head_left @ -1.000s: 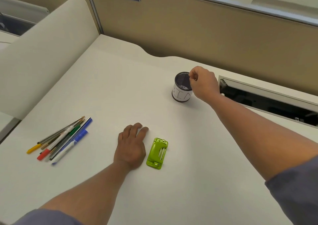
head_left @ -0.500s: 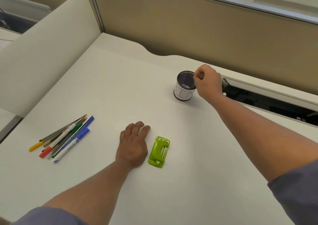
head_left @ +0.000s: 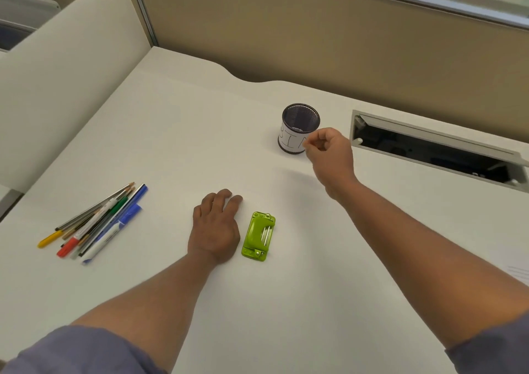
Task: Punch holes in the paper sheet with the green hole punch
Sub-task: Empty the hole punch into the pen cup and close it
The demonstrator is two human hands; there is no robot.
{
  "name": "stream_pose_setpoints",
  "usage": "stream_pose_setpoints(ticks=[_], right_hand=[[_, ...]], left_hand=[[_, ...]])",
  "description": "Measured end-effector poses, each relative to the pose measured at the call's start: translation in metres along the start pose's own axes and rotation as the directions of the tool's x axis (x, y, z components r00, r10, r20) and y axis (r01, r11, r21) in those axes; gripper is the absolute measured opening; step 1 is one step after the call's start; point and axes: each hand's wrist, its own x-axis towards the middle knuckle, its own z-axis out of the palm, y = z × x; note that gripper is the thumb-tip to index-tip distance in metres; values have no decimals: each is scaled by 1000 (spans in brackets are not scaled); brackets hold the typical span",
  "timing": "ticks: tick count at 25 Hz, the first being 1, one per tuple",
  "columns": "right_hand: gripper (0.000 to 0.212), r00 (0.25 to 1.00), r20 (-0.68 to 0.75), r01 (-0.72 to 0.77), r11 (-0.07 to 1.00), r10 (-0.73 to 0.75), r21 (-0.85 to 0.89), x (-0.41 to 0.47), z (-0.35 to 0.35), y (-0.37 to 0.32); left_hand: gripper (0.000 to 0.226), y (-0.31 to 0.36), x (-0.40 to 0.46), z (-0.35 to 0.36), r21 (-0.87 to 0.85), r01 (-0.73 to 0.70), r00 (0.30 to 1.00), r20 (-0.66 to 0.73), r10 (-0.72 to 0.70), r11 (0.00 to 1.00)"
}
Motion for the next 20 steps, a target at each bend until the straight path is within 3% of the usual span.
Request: stream_pose_setpoints(ticks=[4,10,14,17,20], right_hand=[[33,978,203,-24,997,39,-79,-56,0,21],[46,860,508,164,913,53,-372,-115,9,50],[63,820,568,210,887,69,-412,-125,14,54],[75,821,564,208,872,91,-443,-129,16,56],[76,823,559,209,861,101,-464,-128,17,57]], left_hand=[[56,-1,-2,1,-27,-8,1000,-21,7,1000],[40,1,-10,-4,-151,-22,996,-85,9,988],[17,12,-28,-12,-411,58,987,-115,-115,910],[23,25,-47,-15,-534,74,990,-60,-125,842],[30,36,-60,-11,-540,108,992,5,-126,835]])
